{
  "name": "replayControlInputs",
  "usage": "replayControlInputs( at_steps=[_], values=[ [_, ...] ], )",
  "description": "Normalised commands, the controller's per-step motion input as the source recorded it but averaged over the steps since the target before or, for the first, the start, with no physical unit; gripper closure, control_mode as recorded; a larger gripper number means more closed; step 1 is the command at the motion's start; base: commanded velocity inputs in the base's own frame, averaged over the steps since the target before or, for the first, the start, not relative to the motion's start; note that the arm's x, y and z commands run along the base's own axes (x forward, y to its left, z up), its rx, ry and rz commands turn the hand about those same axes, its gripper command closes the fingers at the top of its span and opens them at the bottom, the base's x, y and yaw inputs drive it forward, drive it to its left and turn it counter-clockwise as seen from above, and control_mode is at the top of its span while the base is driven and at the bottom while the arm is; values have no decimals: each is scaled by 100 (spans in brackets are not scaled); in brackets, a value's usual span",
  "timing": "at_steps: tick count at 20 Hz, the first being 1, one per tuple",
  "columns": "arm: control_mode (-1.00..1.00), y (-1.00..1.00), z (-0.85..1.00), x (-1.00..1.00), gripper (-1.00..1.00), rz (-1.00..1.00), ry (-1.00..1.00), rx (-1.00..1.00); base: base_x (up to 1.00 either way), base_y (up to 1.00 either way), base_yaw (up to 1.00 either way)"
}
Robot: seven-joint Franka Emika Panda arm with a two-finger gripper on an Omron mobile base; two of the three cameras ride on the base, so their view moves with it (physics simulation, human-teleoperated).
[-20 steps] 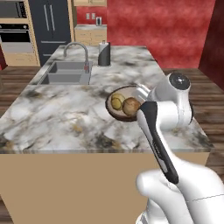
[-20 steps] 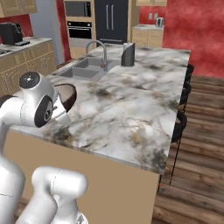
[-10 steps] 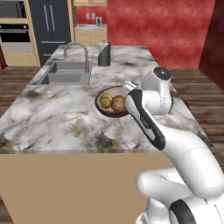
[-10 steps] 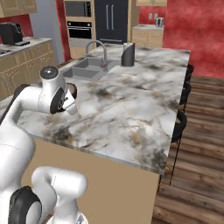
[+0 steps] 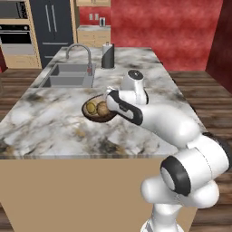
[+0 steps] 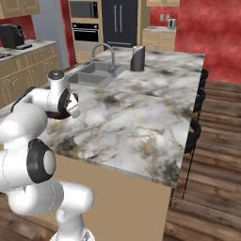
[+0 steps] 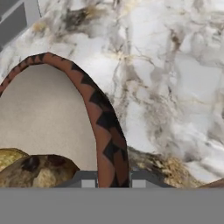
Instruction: Pick up the heated bread from the toaster oven and place it in the bowl. Then move the bread bowl to the dining counter.
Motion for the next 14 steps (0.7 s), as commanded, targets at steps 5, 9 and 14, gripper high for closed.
replayControlInputs(
  at_steps=[5, 9, 14],
  values=[
    [-100, 50, -43, 72, 100, 1, 1, -2, 0, 0, 0],
    [-100, 32, -68, 44, 100, 0, 0, 0, 0, 0, 0],
    [-100, 31, -58, 43, 100, 0, 0, -4, 0, 0, 0]
  ],
)
